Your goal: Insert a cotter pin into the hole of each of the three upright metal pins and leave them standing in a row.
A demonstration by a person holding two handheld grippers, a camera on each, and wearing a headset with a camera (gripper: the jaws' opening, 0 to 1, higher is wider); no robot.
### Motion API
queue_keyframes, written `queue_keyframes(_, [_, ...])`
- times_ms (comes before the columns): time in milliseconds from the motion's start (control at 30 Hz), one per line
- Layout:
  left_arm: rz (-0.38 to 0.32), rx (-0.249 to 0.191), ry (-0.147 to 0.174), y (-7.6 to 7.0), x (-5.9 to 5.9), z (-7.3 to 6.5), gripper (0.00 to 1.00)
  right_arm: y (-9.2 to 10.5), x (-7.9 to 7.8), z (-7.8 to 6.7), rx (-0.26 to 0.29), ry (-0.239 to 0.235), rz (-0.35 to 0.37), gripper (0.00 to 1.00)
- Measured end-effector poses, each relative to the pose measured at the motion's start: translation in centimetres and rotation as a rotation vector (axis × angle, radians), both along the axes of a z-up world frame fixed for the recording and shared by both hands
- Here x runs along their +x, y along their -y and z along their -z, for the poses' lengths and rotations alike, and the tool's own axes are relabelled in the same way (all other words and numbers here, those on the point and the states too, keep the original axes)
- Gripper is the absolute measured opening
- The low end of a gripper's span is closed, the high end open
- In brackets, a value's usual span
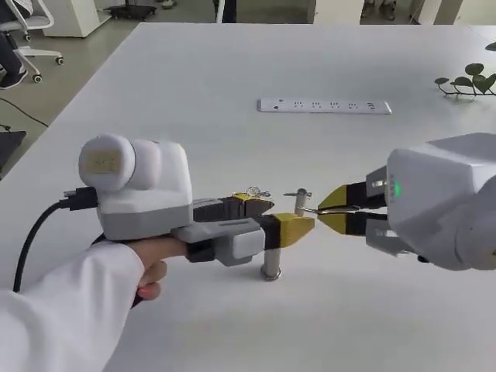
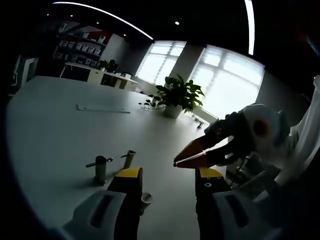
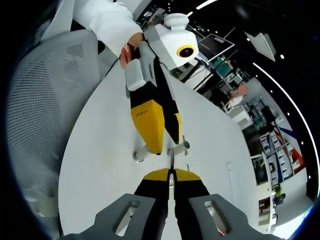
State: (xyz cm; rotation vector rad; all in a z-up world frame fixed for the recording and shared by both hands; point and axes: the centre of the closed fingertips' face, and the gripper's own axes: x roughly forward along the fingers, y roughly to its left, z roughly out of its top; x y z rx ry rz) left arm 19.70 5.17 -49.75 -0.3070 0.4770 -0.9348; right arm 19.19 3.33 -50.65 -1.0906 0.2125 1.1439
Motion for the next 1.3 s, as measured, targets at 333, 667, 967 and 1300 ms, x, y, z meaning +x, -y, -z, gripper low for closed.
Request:
queue_keyframes(333, [-0.002,-0.04,-0.06,0.7,-0.3,0.1,0.21,-0.6,-1.0,0.0,0.016,0.02,0.009,0.0])
queue_keyframes(667, [0.011,-0.046,-0.087,0.7,-0.9,0.1,0.05,-0.8,-1.2,-0.3,-0.006,0.041,-0.011,0.0])
queue_keyframes(967, [0.02,-0.067,-0.102,0.8,-1.2,-0.1,0.02,-0.9,-1.5,-0.3,-0.029,0.055,-0.039,0.0])
queue_keyframes(1300, [0.038,-0.062,-0.127,0.8,-1.5,0.1,0.01,-1.1,-1.9,-0.4,-0.031,0.063,-0.049,0.0])
